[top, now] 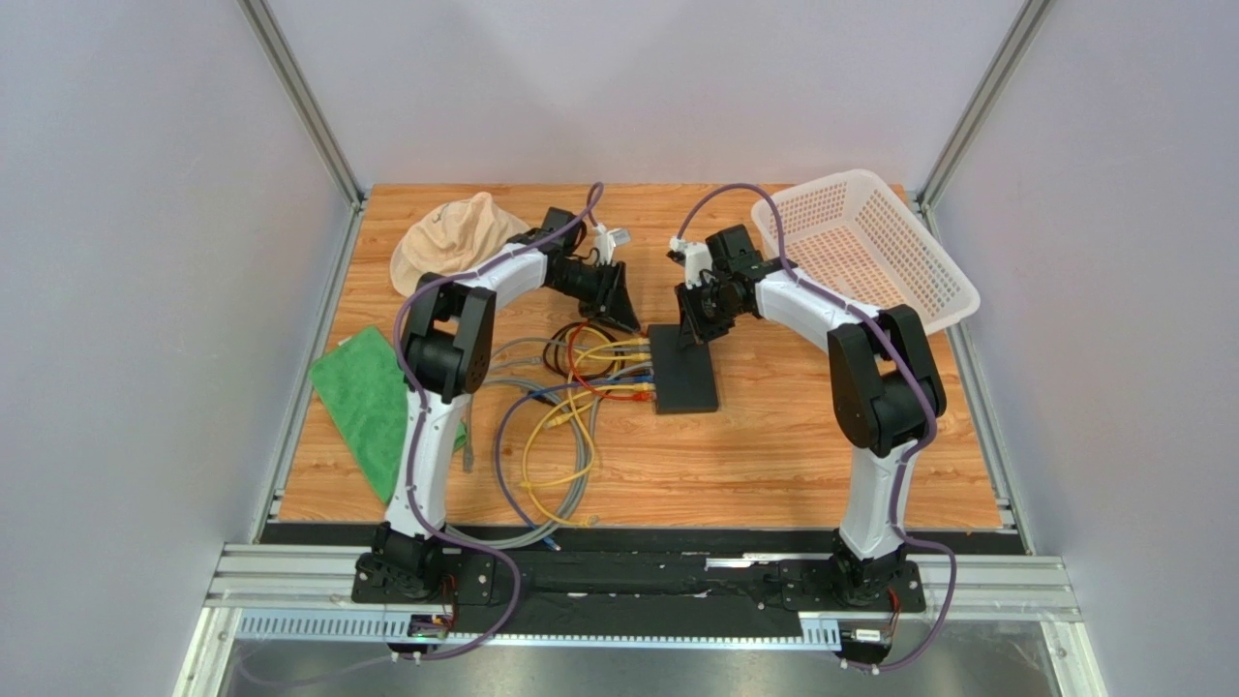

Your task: Pull the plug from the switch port

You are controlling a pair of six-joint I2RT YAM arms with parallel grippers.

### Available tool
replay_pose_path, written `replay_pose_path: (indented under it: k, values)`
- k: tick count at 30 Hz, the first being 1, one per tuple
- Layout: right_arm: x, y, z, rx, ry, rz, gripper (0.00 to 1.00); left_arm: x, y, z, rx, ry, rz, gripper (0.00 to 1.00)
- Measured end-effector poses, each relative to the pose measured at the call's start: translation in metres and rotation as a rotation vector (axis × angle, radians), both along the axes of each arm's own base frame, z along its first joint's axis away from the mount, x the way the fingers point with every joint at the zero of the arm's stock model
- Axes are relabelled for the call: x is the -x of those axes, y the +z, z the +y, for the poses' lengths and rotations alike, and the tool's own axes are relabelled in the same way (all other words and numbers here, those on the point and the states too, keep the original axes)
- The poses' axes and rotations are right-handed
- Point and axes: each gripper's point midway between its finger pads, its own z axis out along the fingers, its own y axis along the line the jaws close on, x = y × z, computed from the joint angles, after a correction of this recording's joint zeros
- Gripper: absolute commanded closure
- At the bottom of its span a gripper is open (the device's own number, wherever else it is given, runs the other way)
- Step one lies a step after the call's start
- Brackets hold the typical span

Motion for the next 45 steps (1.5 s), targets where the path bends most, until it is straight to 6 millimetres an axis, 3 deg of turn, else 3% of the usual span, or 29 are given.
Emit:
replay_pose_path:
  k: [13, 20, 26, 45]
  values:
    - [0.000, 0.000, 0.000, 0.005, 0.000, -0.009, 1.00, 0.014, -0.002, -0.012, 0.064, -0.049, 0.058, 0.56]
    - [0.000, 0.000, 0.000, 0.005, 0.002, -0.011, 1.00, 0.019, -0.003, -0.020, 0.081, -0.075, 0.068, 0.59]
    - [0.000, 0.000, 0.001, 0.005, 0.003, -0.014, 1.00, 0.021, -0.003, -0.021, 0.088, -0.080, 0.076, 0.66]
    - [0.000, 0.000, 0.000, 0.007, 0.005, -0.016, 1.00, 0.022, -0.002, -0.022, 0.177, -0.142, 0.072, 0.63]
